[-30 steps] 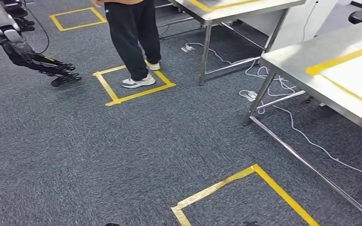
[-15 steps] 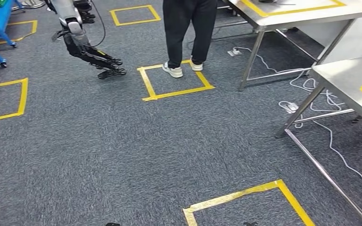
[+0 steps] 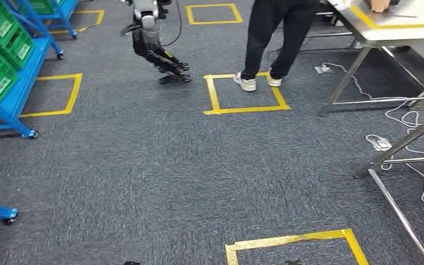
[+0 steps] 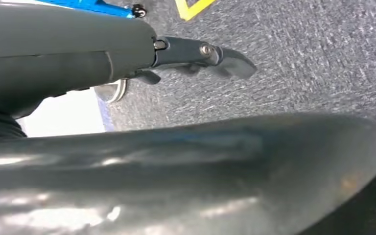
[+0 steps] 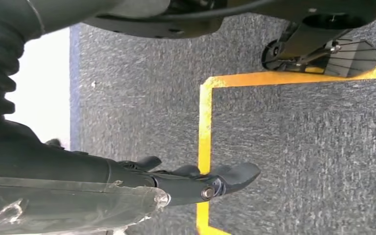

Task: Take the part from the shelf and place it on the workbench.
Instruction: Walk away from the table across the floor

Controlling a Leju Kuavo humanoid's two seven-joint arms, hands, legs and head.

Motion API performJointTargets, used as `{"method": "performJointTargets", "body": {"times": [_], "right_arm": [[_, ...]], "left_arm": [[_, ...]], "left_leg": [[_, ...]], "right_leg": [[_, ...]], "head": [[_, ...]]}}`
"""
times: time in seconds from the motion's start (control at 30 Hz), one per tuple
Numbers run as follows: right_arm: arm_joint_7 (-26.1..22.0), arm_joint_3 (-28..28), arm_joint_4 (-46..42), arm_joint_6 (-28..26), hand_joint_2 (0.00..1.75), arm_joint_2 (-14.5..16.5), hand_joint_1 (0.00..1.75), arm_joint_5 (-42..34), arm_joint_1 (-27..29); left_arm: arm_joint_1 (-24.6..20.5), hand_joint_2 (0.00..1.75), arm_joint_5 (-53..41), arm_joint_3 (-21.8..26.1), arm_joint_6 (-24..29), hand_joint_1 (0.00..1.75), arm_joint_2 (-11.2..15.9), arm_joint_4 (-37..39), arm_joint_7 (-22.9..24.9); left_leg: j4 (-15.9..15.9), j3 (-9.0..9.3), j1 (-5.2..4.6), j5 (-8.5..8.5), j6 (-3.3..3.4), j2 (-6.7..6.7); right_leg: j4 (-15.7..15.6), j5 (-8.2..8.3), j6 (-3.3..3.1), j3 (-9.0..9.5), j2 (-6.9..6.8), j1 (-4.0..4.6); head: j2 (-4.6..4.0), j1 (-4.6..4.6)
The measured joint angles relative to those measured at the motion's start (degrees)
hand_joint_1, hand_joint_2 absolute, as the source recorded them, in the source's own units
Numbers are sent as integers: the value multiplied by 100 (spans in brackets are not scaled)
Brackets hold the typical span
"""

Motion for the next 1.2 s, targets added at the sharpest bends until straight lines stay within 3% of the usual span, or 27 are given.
{"method": "performJointTargets", "body": {"times": [0.07,0.13,0.2,0.23,0.3,0.33,0.4,0.43,0.5,0.57,0.63,0.7,0.73,0.77,0.8,0.87,0.93,1.0,1.03,1.1,1.13,1.2], "right_arm": [[7,-3,-1,-1,175,-3,0,4,-6],[3,-8,-2,9,175,-5,0,2,-12],[3,-15,-2,28,175,-5,0,-1,-38],[12,-19,-2,40,175,-5,0,1,-43],[42,-25,-2,64,175,-6,0,14,-24],[55,-28,-1,69,175,-5,0,21,-7],[73,-33,5,72,175,-1,0,31,14],[78,-34,8,73,175,2,0,33,13],[89,-38,9,73,175,7,0,37,3],[93,-41,9,72,175,12,0,41,5],[95,-45,9,71,175,14,0,46,25],[99,-50,9,64,175,13,0,55,42],[101,-52,9,59,175,13,0,61,43],[102,-55,9,54,175,13,0,66,37],[102,-56,9,50,175,13,0,71,29],[104,-58,9,48,175,13,0,72,19],[110,-59,9,46,175,13,0,69,18],[120,-62,8,38,175,11,0,68,8],[125,-65,7,35,175,9,0,68,0],[123,-76,4,35,175,5,0,67,-4],[120,-82,4,37,175,4,0,67,-4],[119,-93,3,50,175,4,0,68,4]], "left_arm": [[15,0,-6,2,2,0,2,0,2],[11,0,-14,3,3,0,1,0,3],[6,0,-22,3,3,0,-1,0,2],[8,0,-23,3,3,0,-1,0,3],[11,0,-23,3,3,0,-2,0,3],[11,0,-23,3,4,0,-3,0,3],[1,0,-23,3,5,0,-5,0,1],[2,0,-23,3,5,0,-4,0,-2],[17,0,-23,3,7,0,-3,0,-10],[23,0,-23,3,8,0,-3,0,-19],[8,0,-23,3,8,0,-5,0,-28],[2,0,-23,3,8,0,-7,0,-40],[7,0,-23,3,11,0,-7,0,-45],[14,0,-23,3,15,0,-4,0,-48],[19,0,-25,3,20,0,-2,0,-48],[13,0,-30,3,30,0,0,0,-47],[-9,0,-36,3,37,0,-7,0,-46],[-9,0,-38,3,40,0,-13,0,-43],[4,0,-38,3,42,0,-15,0,-39],[16,0,-35,6,46,0,-16,0,-27],[13,0,-34,7,48,0,-20,0,-22],[2,0,-36,7,44,0,-27,0,-25]], "left_leg": [[-17,6,26,19,65,-145],[-20,3,40,31,109,-286],[-20,0,38,36,127,-445],[-19,5,38,38,126,-535],[-18,21,47,44,112,-730],[-15,24,48,48,91,-824],[-1,-10,45,65,24,-978],[-8,-35,47,85,-17,-1037],[-36,-73,66,123,-89,-1109],[99,-154,52,10,-145,-890],[662,-427,30,-330,-181,-550],[1374,-769,32,-626,-197,-438],[1533,-842,32,-636,-196,-423],[1487,-810,31,-543,-190,-410],[1242,-673,27,-370,-176,-367],[492,-253,-4,-49,-132,-90],[42,-21,-36,41,-72,110],[-21,-16,-37,30,-14,4],[-36,-13,-24,38,10,-67],[-60,1,16,63,69,-207],[-62,-2,27,68,92,-273],[-61,-11,32,74,121,-428]], "right_leg": [[221,-171,63,-73,222,-28],[903,-529,104,-382,555,-48],[1560,-751,117,-703,663,-51],[1624,-702,116,-746,682,-54],[1117,-328,106,-533,764,-74],[726,-146,105,-361,900,-96],[165,29,83,-117,1138,-138],[81,23,58,-84,1194,-141],[51,48,-20,-81,1093,-128],[23,76,-97,-76,959,-127],[9,80,-155,-78,798,-114],[8,69,-183,-82,615,-94],[8,64,-189,-81,528,-87],[9,60,-189,-76,449,-83],[9,53,-185,-66,377,-80],[22,20,-153,-36,253,-56],[32,-17,-101,-14,128,-15],[18,-41,-52,17,-7,0],[35,-74,-19,27,27,-7],[352,-285,50,-93,317,-30],[685,-458,79,-246,508,-43],[1426,-758,107,-611,669,-55]], "head": [[-1,25],[-1,63],[-1,76],[-1,80],[-1,83],[-1,84],[-1,80],[-1,77],[-1,74],[-1,45],[0,1],[0,-10],[-1,-11],[-1,-11],[-1,-12],[-1,-20],[-1,-19],[-1,-8],[-1,0],[0,36],[0,59],[-1,81]]}}
